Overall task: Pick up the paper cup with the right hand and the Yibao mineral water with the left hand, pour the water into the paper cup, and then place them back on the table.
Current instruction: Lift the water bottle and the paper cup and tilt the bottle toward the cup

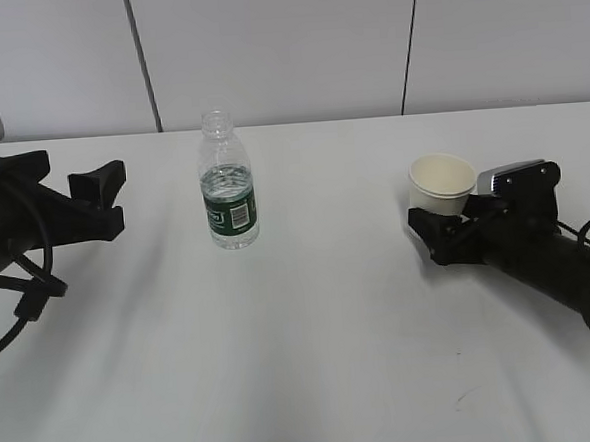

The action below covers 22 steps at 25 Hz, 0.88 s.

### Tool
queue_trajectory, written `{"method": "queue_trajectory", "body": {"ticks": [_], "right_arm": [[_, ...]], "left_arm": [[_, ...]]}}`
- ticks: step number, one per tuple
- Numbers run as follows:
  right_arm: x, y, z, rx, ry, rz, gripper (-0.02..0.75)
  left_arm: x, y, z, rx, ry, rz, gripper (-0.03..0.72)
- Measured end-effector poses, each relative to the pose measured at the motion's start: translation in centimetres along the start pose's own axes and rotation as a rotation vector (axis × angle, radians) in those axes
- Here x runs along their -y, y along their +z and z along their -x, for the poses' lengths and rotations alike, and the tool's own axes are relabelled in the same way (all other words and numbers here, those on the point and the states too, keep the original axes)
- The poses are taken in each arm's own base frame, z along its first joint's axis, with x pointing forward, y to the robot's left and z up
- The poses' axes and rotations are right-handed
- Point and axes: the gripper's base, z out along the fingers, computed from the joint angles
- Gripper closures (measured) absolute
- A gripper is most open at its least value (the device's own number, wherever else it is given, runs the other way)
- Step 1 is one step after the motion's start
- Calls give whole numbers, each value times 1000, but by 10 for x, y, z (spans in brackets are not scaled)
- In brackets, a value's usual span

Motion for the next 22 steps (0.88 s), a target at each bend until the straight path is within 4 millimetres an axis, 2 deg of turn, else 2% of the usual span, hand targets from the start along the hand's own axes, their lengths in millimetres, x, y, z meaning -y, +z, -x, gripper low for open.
{"method": "queue_trajectory", "body": {"ticks": [14,22], "right_arm": [[2,7,6,28,-13,10,81],[0,7,6,26,-18,30,100]], "left_arm": [[0,0,0,0,0,0,167],[0,3,-8,-30,2,-1,167]]}}
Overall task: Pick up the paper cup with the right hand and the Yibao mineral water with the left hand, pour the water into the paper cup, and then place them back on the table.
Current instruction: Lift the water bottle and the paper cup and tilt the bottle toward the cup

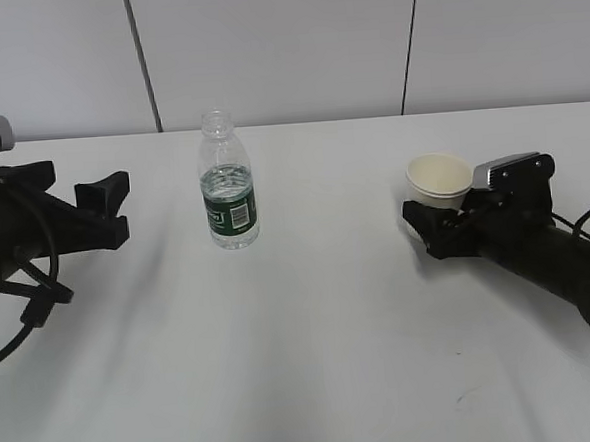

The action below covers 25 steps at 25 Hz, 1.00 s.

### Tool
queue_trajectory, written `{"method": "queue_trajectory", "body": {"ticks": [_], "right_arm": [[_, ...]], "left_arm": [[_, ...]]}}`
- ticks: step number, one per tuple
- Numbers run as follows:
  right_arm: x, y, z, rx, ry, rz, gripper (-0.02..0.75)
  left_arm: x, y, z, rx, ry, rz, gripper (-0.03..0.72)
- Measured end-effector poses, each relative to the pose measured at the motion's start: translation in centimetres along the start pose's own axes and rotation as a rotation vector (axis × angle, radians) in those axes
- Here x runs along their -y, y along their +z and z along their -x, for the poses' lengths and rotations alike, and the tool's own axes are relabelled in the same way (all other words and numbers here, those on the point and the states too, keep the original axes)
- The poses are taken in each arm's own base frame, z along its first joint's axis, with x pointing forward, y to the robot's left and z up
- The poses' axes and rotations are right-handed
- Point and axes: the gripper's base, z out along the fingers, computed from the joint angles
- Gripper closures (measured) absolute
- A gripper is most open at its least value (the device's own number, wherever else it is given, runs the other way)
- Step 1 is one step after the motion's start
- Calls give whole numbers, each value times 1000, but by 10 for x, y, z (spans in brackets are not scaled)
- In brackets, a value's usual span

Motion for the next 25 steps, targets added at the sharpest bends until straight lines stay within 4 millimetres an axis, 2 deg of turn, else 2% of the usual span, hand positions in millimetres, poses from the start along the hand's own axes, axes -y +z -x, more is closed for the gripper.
{"method": "queue_trajectory", "body": {"ticks": [7,19,25], "right_arm": [[-1,0,0,-1,-4,14,204],[-3,0,0,-3,-9,29,214],[-6,0,0,-3,-29,73,215]], "left_arm": [[3,0,0,4,34,-38,167],[10,0,-3,-25,64,-113,167],[20,9,-21,-20,73,-206,149]]}}
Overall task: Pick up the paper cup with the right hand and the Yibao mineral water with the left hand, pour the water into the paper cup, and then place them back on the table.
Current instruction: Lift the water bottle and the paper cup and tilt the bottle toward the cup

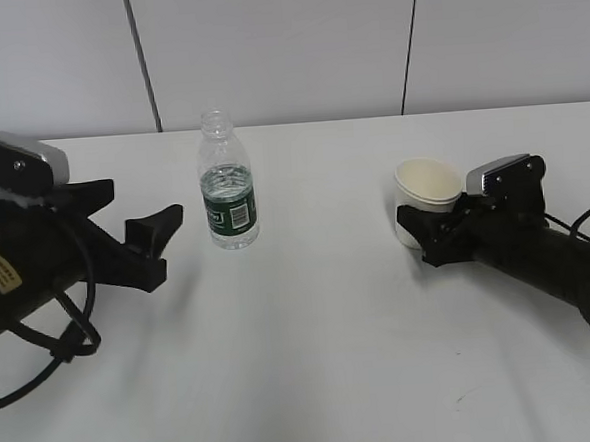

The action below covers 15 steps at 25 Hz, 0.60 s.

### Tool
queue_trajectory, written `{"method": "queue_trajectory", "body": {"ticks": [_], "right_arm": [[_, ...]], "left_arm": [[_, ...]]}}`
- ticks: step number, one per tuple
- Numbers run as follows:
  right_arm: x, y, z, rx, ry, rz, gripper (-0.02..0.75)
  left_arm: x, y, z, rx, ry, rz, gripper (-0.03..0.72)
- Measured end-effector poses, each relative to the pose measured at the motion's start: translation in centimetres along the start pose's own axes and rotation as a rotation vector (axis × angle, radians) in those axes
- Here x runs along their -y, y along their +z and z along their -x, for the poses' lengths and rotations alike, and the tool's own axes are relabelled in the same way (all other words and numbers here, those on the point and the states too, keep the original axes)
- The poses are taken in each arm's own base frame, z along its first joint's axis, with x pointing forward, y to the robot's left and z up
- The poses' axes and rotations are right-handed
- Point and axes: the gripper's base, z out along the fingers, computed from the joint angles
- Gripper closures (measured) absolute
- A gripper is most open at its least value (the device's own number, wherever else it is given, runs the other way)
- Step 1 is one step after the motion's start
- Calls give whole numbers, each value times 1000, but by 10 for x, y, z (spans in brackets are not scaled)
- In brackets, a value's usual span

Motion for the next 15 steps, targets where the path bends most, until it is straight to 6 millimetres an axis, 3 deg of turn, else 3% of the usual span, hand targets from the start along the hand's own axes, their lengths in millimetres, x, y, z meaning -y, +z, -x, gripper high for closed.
{"method": "queue_trajectory", "body": {"ticks": [5,11,15], "right_arm": [[-4,2,1,1,-30,53,215],[-8,2,1,-7,-53,106,215],[-9,2,0,-9,-57,115,216]], "left_arm": [[5,16,-14,66,-11,-52,99],[6,43,-30,58,-30,-87,93],[4,62,-30,83,-29,-93,92]]}}
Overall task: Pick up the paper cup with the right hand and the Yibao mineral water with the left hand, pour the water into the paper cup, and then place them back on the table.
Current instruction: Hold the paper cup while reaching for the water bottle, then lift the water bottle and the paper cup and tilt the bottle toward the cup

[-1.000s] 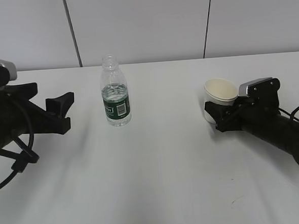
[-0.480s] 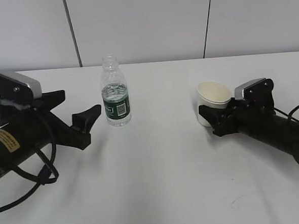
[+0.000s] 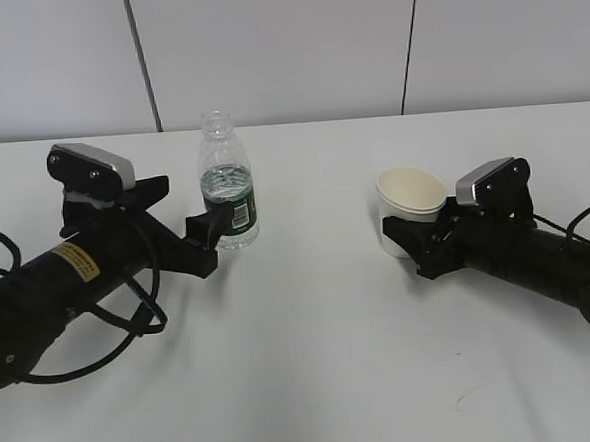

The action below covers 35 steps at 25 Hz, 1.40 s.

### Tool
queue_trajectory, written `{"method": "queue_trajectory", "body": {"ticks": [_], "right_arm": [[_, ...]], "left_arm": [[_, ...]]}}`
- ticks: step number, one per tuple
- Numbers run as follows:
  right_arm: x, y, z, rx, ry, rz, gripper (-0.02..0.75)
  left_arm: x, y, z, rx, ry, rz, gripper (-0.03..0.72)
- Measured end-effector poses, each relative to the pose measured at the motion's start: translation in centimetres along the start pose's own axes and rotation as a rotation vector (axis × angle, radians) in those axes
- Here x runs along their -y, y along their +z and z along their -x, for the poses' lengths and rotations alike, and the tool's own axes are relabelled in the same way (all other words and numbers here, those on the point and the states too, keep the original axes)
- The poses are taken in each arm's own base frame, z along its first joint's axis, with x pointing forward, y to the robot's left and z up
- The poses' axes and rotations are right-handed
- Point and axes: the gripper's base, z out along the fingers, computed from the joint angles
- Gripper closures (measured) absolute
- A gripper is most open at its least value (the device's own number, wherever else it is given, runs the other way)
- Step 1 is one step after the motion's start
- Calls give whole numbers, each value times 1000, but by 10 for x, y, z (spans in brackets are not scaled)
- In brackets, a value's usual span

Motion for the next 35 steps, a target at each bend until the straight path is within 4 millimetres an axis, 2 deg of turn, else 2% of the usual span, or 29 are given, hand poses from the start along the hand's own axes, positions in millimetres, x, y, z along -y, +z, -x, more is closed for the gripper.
{"method": "queue_trajectory", "body": {"ticks": [6,15,24,28,32,35], "right_arm": [[0,0,0,-1,2,3,216],[0,0,0,-1,2,4,216],[-1,0,0,-1,0,7,216],[-1,0,0,-1,0,7,216],[-1,0,0,-1,0,8,216],[-1,0,0,-2,0,11,216]], "left_arm": [[-6,25,-2,31,-1,2,93],[-11,50,-16,28,-24,1,93],[-15,71,-23,23,-40,0,96],[-14,72,-25,4,-35,-18,100],[-13,73,-27,-11,-33,-26,150],[-13,72,-28,-20,-32,-27,215]]}}
